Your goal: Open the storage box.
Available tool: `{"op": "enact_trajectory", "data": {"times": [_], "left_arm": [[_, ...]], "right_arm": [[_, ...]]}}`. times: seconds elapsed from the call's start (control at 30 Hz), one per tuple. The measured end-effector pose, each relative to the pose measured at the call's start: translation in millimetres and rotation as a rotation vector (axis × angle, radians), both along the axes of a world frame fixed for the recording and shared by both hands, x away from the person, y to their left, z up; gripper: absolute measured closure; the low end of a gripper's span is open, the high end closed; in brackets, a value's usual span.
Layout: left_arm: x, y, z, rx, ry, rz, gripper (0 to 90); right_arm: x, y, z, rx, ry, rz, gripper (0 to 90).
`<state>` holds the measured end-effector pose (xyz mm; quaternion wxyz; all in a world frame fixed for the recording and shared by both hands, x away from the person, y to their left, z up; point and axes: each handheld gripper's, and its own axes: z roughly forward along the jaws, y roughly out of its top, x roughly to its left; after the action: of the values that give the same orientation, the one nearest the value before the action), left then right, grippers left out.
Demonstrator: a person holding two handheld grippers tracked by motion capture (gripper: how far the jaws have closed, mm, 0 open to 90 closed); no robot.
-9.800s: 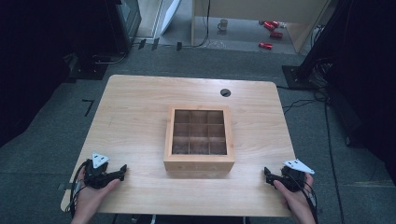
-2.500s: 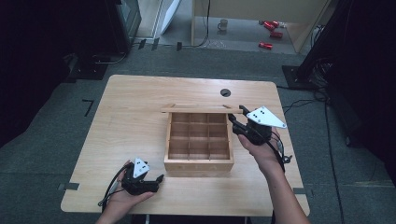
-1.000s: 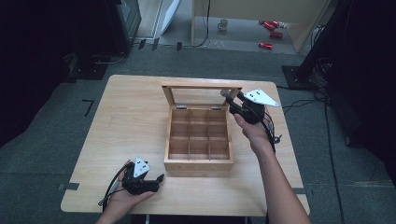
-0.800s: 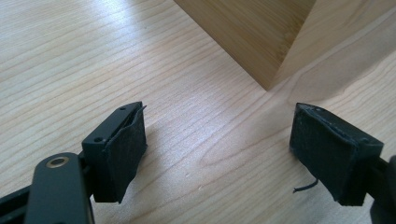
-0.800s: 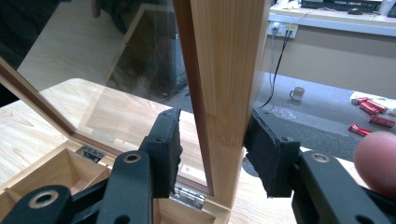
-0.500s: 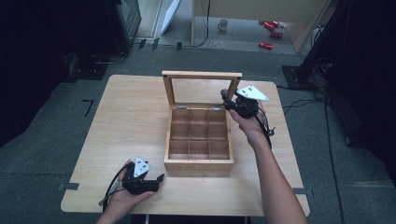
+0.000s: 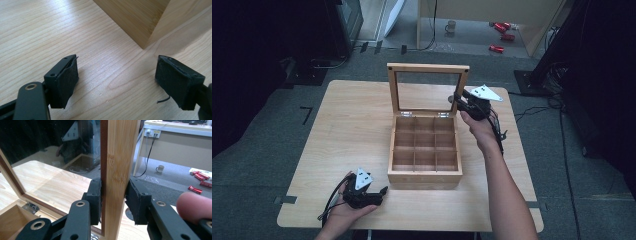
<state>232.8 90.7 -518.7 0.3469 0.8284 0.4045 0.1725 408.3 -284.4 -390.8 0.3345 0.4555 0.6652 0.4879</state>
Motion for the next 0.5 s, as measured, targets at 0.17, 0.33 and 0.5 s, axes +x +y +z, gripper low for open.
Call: {"op": "enact_trajectory", "data": {"times": [0.17,0.33,0.5], "left_arm": [[0.0,0.0,0.0,0.000,0.000,0.000,19.2],[-0.1,0.0,0.0,-0.002,0.002,0.000,19.3],[-0.1,0.1,0.1,-0.004,0.003,0.000,19.3]], "right_arm": [[5.1,1.9,1.8,0.012,0.023,-0.018,66.3],[16.2,5.1,3.5,0.042,0.058,-0.060,66.4],[27.0,7.3,2.9,0.075,0.084,-0.095,66.6]]}}
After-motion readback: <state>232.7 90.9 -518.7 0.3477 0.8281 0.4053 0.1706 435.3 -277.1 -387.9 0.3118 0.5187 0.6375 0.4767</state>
